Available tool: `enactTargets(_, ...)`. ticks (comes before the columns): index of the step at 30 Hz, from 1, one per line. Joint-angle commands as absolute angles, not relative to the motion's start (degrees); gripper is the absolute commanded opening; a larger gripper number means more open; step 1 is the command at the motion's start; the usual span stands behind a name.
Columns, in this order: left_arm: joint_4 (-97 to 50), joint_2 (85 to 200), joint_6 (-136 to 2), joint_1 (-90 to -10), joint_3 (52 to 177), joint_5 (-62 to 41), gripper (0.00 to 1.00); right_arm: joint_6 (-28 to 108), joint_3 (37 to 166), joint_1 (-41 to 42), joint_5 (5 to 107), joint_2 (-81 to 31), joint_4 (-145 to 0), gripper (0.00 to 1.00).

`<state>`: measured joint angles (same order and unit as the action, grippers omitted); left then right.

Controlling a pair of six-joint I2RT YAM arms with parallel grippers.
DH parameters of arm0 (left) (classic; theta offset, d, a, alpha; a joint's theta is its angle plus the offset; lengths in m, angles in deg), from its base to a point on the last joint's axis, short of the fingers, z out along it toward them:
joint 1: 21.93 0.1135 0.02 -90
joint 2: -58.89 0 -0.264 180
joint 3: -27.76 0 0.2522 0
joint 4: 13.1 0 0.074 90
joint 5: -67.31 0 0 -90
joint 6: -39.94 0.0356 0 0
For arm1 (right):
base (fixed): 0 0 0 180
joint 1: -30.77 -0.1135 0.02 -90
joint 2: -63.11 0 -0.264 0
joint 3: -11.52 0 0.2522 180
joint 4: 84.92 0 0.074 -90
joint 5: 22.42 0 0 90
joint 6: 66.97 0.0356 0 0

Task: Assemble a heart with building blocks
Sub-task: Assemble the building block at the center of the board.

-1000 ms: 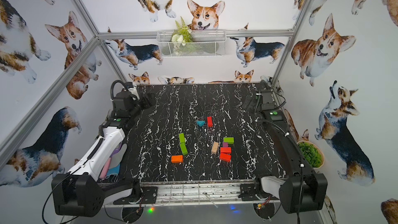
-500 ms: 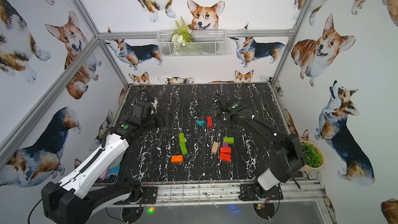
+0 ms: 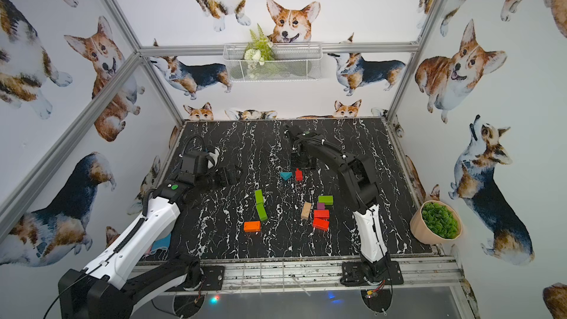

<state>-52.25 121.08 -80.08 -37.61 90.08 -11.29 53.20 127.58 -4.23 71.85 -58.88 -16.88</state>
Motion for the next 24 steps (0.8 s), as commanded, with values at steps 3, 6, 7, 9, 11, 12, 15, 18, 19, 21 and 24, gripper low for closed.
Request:
enactTargets(3,-49.21,120.68,-81.56,-35.37,88.15,-5.20,1.00,52.73,130.31,-4.38,70.31,-62.20,-14.20,0.56)
enactTargets(6,-49.13,118.65,-80.26,-35.37,87.81,-8.61,1.00,53.38,129.42,-4.38,72.09,-61.80,-14.24,0.55)
enactTargets(7,-48.62,118.19,-80.57,-35.37,87.24,-9.36,1.00,53.72,128.12,-4.41,72.63,-60.70,-15.48,0.55)
enactTargets(9,-47.01,117.78,-82.33,-35.37,85.41,-10.11,1.00,54.22,124.64,-4.38,72.56,-57.65,-18.49,0.55)
enactTargets(11,-46.93,118.92,-84.28,-35.37,84.57,-9.42,1.00,54.74,122.79,-4.38,72.64,-55.50,-20.00,0.56)
enactTargets(12,-47.67,120.25,-84.43,-35.37,84.82,-8.68,1.00,54.84,121.90,-4.38,72.90,-54.12,-20.27,0.56)
enactTargets(15,-49.02,124.32,-84.77,-35.37,84.72,-5.12,0.85,55.07,119.98,-3.59,74.04,-52.39,-19.75,0.53)
enactTargets(18,-48.61,124.63,-86.51,-35.46,82.90,-4.93,0.81,55.72,118.21,-1.51,71.64,-52.95,-20.34,0.47)
enactTargets(19,-48.94,124.63,-86.69,-35.46,82.75,-5.13,0.79,55.73,118.10,-1.03,71.19,-53.51,-20.36,0.45)
enactTargets(21,-49.64,124.63,-86.91,-35.46,82.58,-5.16,0.77,55.34,118.30,-0.69,70.42,-54.90,-20.75,0.41)
enactTargets(24,-49.72,124.46,-86.98,-35.47,81.88,-4.95,0.74,54.61,119.73,-0.77,69.24,-57.86,-20.87,0.36)
